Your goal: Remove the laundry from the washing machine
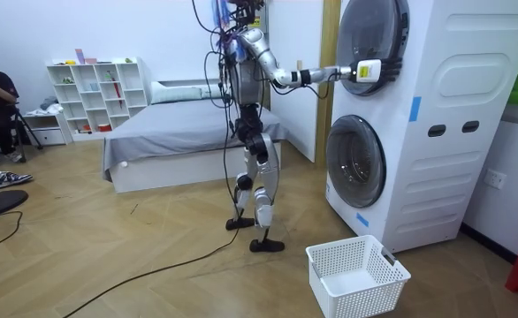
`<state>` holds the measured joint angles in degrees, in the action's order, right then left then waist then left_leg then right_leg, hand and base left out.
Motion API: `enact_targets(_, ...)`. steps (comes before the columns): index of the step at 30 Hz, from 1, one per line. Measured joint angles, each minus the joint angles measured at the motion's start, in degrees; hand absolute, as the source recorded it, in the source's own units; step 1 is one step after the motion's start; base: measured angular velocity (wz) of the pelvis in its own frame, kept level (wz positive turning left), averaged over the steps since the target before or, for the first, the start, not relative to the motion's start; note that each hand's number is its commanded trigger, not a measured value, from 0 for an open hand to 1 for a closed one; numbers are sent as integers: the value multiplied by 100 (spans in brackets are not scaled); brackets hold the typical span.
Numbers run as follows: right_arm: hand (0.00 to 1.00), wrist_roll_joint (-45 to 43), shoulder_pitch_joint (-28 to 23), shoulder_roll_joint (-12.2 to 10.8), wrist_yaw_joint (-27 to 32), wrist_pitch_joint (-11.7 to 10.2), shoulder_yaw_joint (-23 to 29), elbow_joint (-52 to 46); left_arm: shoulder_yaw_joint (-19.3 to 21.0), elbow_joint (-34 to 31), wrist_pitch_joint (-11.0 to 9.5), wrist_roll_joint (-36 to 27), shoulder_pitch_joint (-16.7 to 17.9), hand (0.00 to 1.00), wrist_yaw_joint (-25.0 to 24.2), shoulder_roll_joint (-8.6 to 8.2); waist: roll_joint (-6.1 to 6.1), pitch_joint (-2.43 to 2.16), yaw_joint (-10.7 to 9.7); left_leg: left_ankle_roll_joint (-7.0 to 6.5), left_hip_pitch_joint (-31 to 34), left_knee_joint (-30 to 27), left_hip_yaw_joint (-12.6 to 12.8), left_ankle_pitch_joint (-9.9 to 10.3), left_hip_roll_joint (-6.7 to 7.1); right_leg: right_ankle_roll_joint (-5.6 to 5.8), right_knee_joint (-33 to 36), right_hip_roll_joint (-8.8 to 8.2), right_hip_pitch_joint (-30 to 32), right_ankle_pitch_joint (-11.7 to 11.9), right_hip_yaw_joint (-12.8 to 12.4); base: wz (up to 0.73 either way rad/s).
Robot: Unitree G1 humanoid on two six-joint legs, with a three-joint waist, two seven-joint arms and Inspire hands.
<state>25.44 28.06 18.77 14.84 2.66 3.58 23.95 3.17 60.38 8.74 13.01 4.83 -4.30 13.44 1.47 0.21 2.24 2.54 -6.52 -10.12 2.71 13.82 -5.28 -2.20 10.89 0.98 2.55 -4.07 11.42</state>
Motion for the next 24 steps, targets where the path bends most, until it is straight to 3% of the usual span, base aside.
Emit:
enact_targets(2,0,42,26,17,25,93,21,35,-8,-1,8,-1,3,0,-25,11,8,-10,15,-1,2,-21,-4,1,17,75,47,-20,-1,-53,16,12)
enact_targets(5,0,53,73,24,28,238,13,34,-7,-3,13,1,9,0,-25,37,20,-39,-5,0,2,-35,-22,2,23,68,104,-29,5,-73,30,1)
enact_targets(9,0,49,140,107,80,247,4,33,-7,-5,7,1,5,0,-21,38,15,-46,-13,0,-13,-41,-25,-1,25,-17,177,-37,16,-56,34,0)
enact_targets(20,0,9,141,142,69,248,-62,-25,-6,-18,-9,1,-37,0,-36,94,7,-48,4,-3,-47,-59,47,-3,29,-13,184,-37,32,-64,-5,-3)
enact_targets(24,0,-2,141,165,69,513,-29,-330,14,-91,-4,3,-37,0,-124,94,-24,-54,-10,-3,-7,-59,89,-3,28,-19,214,-38,95,-69,-2,-3)
